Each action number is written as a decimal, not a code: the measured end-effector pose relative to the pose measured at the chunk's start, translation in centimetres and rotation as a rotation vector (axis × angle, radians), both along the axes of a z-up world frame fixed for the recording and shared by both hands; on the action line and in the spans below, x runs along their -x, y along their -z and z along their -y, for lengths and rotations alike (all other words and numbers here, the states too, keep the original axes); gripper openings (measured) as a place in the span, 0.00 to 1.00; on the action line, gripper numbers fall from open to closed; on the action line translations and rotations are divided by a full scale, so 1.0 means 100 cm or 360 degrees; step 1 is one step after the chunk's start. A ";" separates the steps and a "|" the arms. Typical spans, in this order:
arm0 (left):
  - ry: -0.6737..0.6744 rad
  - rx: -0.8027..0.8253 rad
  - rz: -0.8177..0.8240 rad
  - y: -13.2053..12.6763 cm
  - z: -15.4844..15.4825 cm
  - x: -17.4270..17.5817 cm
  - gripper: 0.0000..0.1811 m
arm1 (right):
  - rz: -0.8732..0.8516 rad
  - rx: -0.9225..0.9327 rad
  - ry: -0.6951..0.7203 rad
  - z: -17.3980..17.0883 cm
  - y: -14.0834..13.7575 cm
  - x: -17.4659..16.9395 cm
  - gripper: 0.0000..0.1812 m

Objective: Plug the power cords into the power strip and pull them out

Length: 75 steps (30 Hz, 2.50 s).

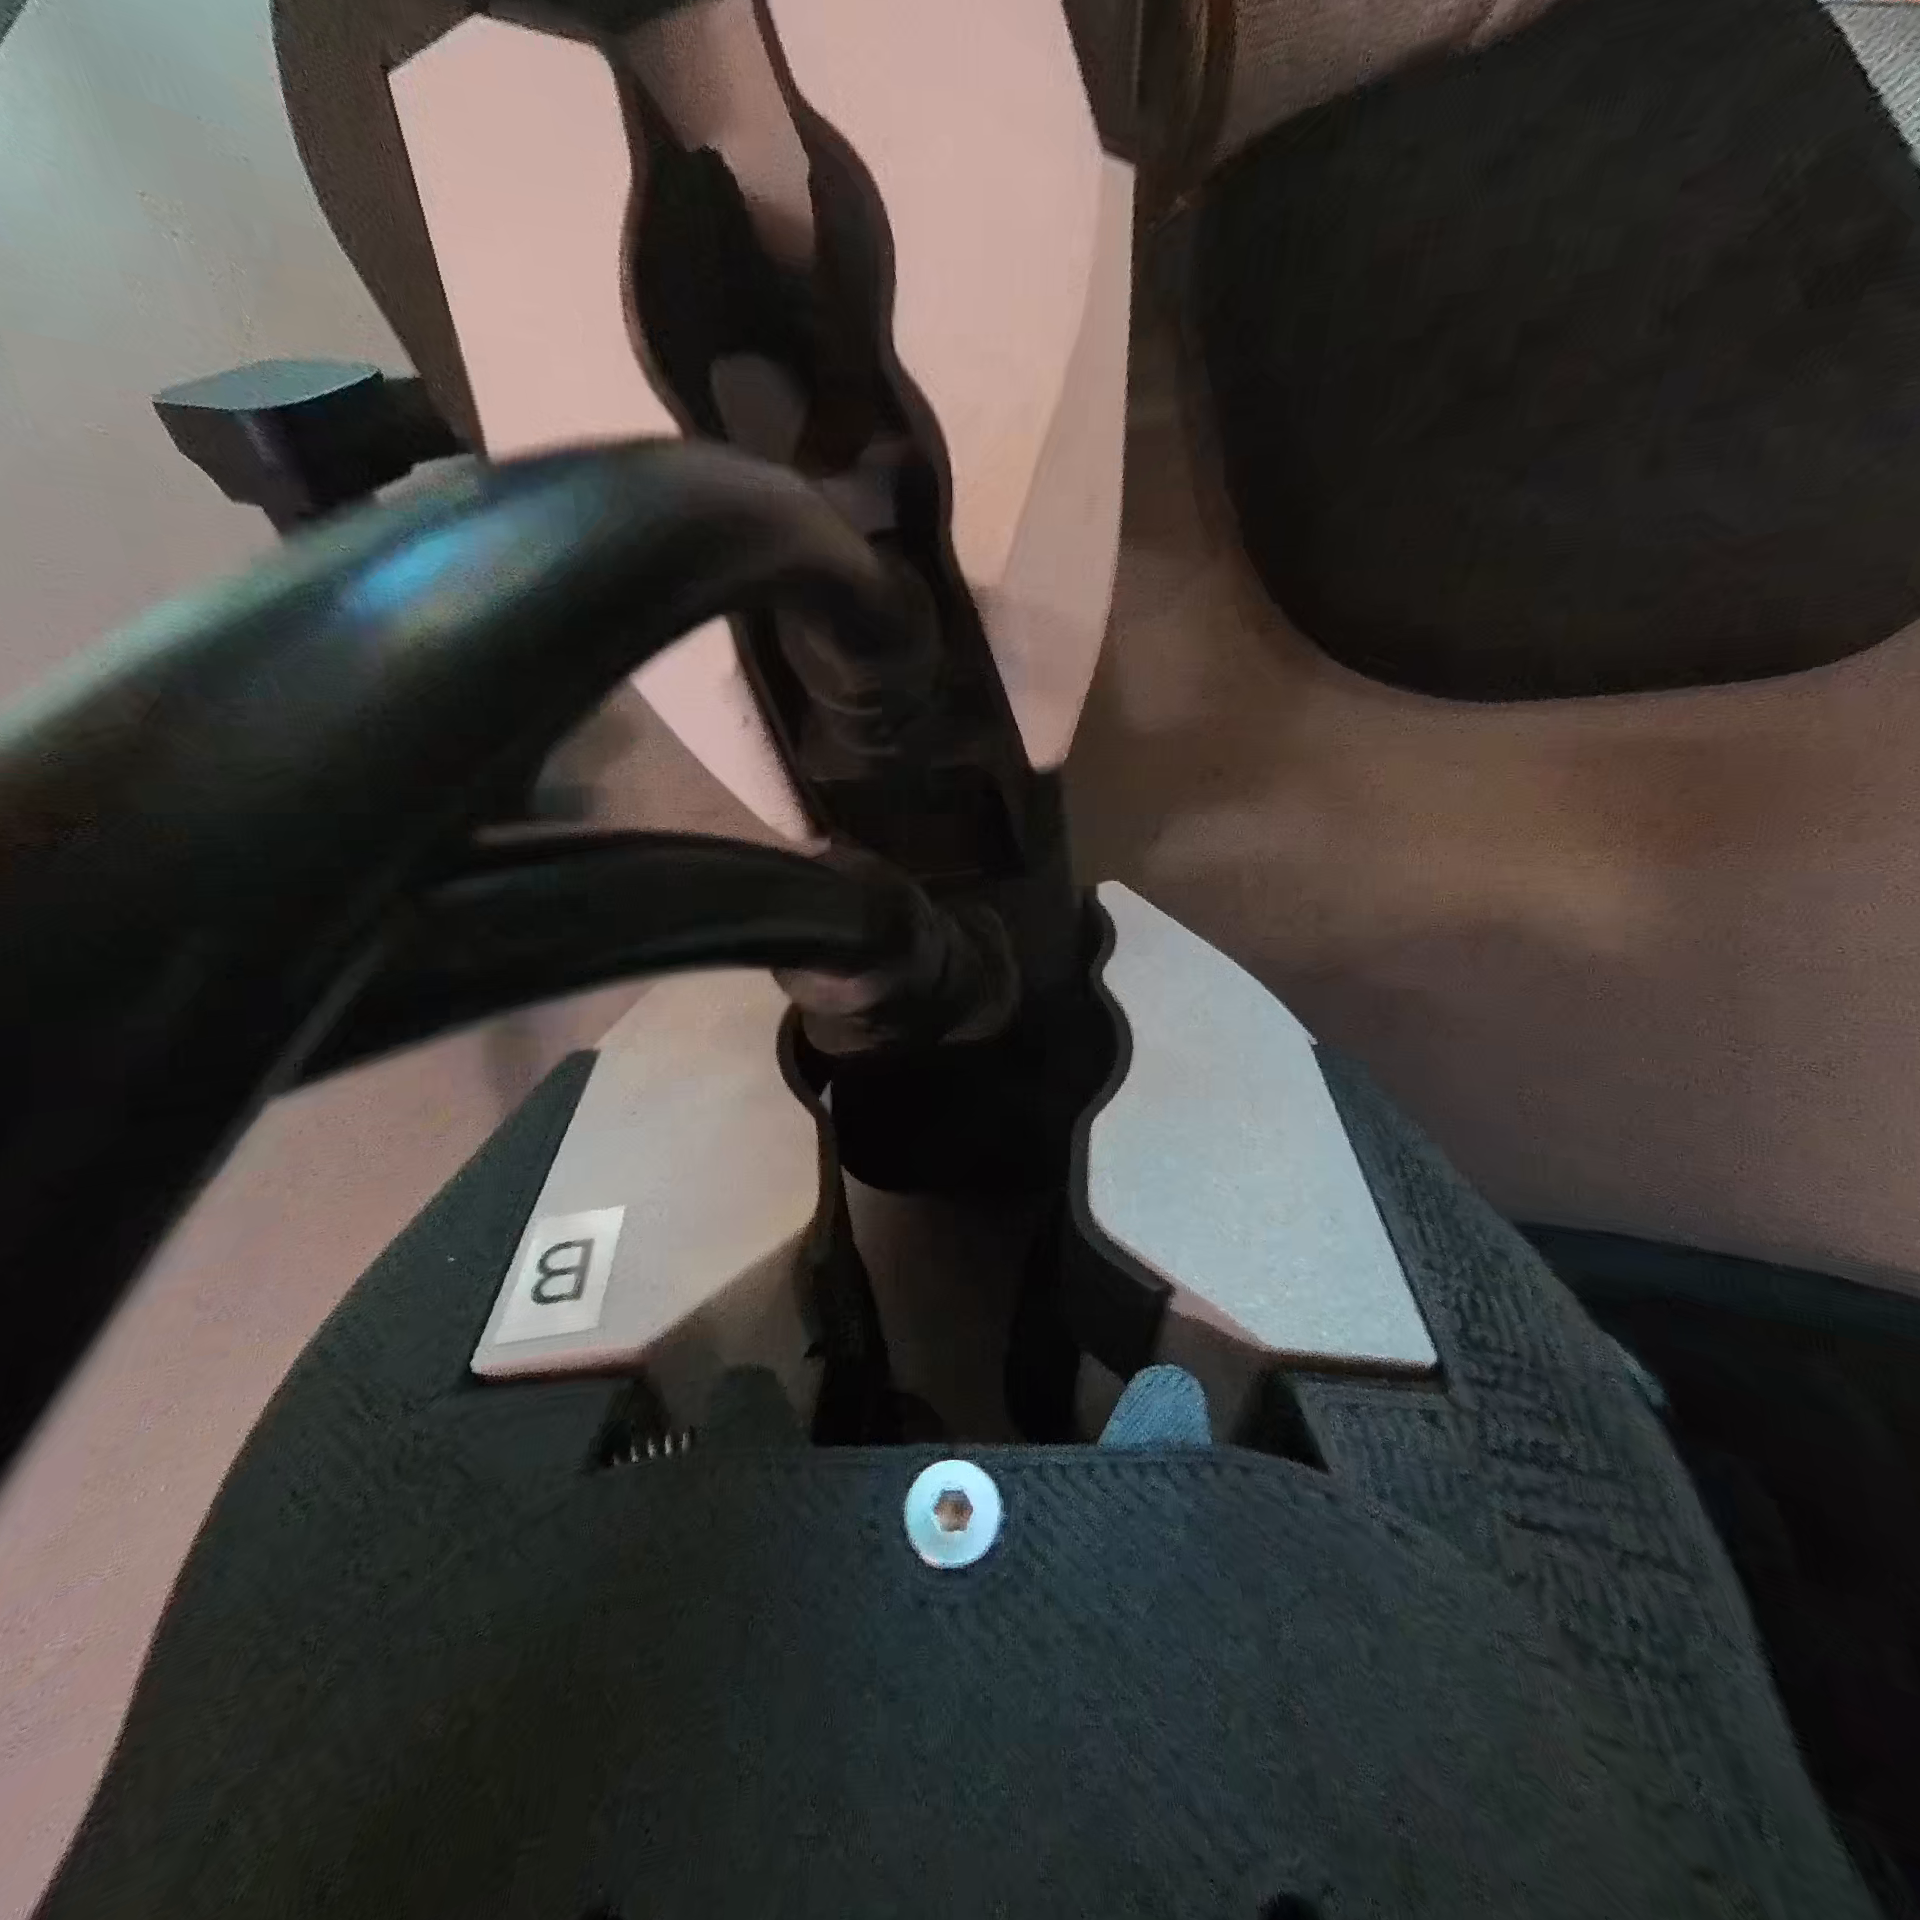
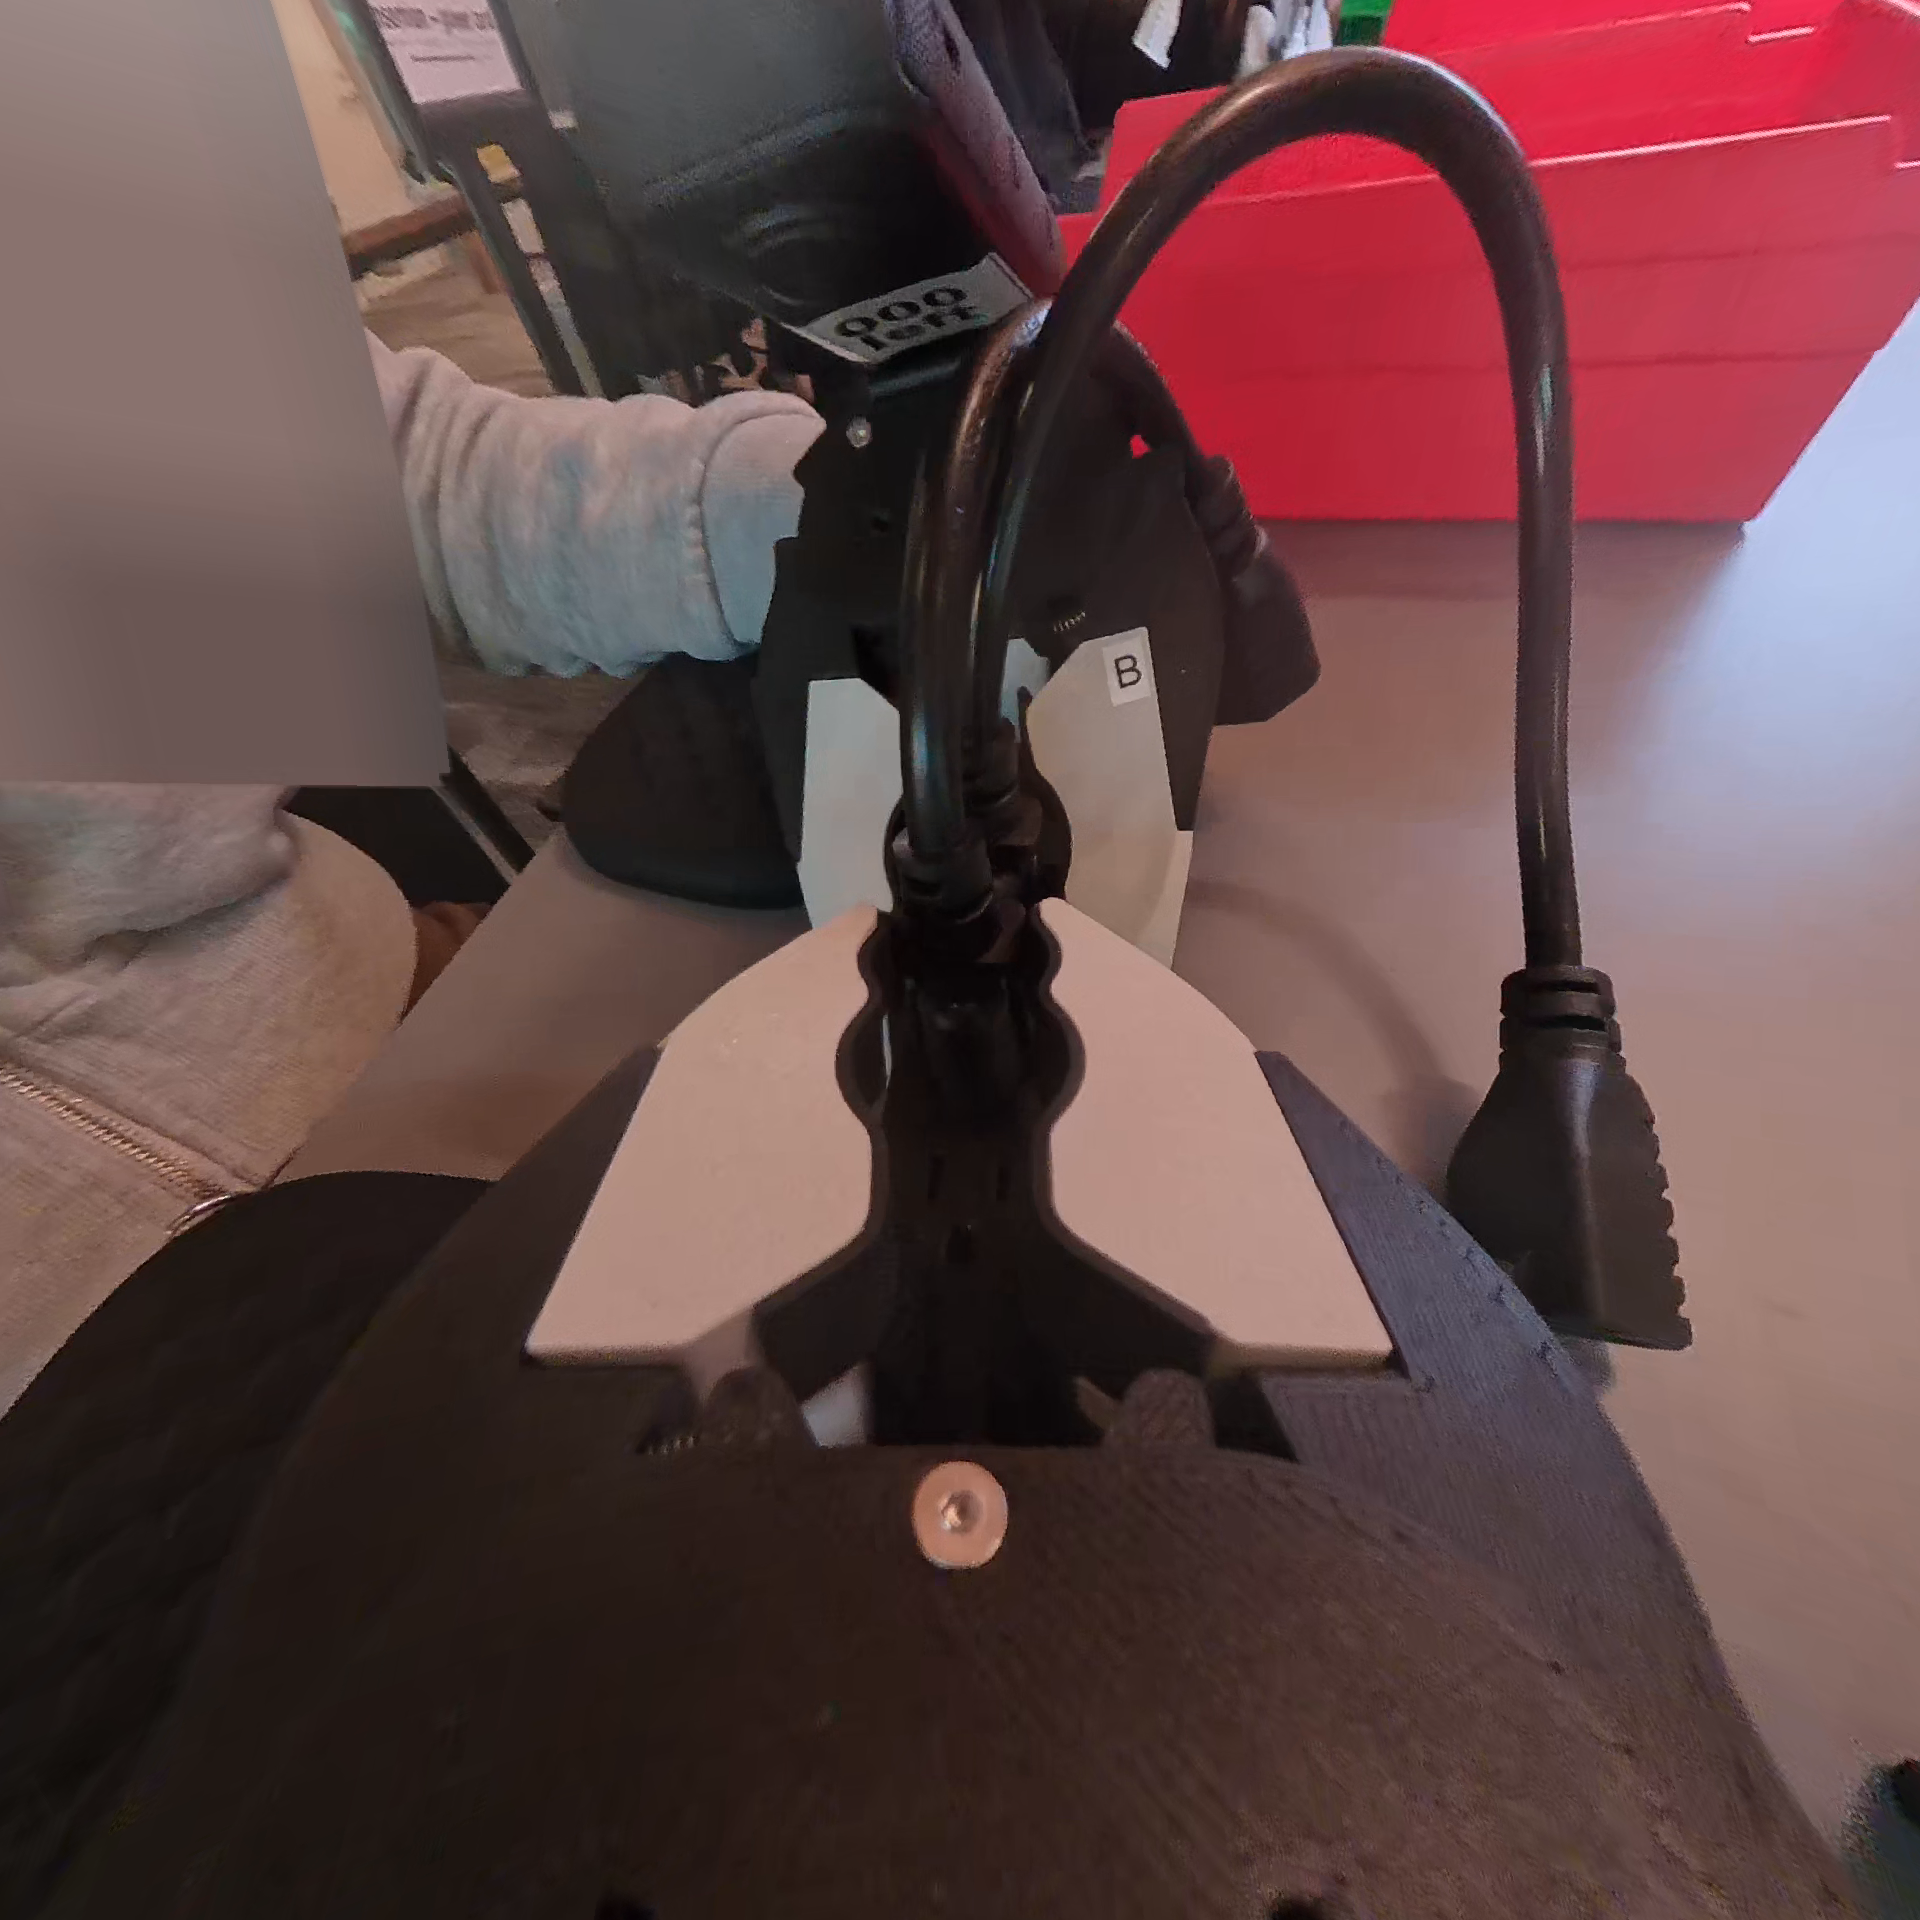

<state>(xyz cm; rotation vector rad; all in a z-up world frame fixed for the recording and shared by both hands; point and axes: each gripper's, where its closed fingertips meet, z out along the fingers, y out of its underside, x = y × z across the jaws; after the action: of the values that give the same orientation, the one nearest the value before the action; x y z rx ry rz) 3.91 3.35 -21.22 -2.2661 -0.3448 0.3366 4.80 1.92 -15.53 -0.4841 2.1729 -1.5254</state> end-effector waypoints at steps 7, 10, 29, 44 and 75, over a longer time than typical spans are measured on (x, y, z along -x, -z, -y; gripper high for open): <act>-0.0013 0.0005 0.0068 0.002 0.000 0.000 0.25 | 0.0002 -0.0043 0.0004 0.003 0.003 0.000 0.13; 0.0002 0.0012 0.0024 0.002 -0.001 0.000 0.25 | 0.0034 -0.0024 -0.0045 -0.002 0.001 -0.001 0.13; 0.0016 0.0004 0.0079 0.003 -0.008 0.000 0.25 | 0.0060 -0.0059 -0.0104 -0.006 0.002 -0.002 0.13; 0.0026 -0.0137 -0.0044 -0.013 -0.009 -0.001 0.23 | 0.0115 -0.0079 -0.0103 -0.007 0.002 -0.001 0.13; 0.0022 -0.0123 -0.0005 -0.010 -0.012 -0.002 0.23 | 0.0116 -0.0046 -0.0101 -0.005 0.000 -0.005 0.12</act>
<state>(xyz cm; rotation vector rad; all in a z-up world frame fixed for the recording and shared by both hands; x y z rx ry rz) 4.12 4.50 -20.19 -2.1914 -0.3350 0.3144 5.25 2.37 -15.50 -0.4760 2.1015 -1.4534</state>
